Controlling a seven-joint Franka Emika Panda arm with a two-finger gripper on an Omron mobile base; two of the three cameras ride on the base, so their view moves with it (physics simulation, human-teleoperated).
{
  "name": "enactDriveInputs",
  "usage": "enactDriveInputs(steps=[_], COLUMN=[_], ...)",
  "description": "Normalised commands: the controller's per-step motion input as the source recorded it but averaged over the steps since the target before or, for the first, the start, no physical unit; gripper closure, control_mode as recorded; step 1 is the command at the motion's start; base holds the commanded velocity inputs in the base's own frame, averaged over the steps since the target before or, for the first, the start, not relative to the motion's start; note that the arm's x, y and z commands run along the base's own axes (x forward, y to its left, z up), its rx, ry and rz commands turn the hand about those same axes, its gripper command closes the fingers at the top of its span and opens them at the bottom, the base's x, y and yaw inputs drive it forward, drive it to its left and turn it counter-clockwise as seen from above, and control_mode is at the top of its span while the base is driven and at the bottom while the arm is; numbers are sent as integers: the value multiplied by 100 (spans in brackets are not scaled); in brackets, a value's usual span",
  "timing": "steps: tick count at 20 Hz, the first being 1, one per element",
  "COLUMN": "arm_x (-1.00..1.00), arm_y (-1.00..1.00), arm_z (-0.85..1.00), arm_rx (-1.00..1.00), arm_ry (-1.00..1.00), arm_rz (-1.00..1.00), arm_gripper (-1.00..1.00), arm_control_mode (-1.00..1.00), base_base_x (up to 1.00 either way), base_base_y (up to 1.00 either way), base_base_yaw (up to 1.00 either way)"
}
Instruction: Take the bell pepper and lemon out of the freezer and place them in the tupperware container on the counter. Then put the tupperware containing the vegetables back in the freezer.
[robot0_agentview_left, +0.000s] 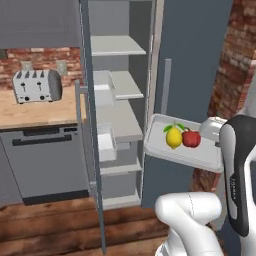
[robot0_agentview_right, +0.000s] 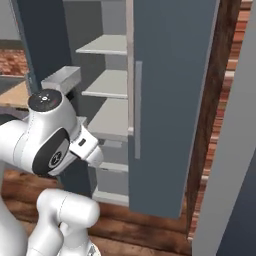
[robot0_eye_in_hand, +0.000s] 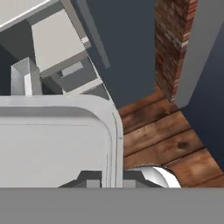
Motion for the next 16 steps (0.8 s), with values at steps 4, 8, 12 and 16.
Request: enactDriveInputs(steps=[4,8,12,16], arm_x=[0,0,0,0], arm_y=[0,0,0,0], arm_z=[0,0,0,0], arm_rx=[0,0,0,0], arm_ry=[0,0,0,0], arm_rz=[0,0,0,0], arm_gripper=[100,100,100,100], arm_control_mode=[100,100,100,100], base_base_x=[84,94,66,54], base_base_y=[-51,-6,14,3], base_base_yaw=[3,-2,-13,-13])
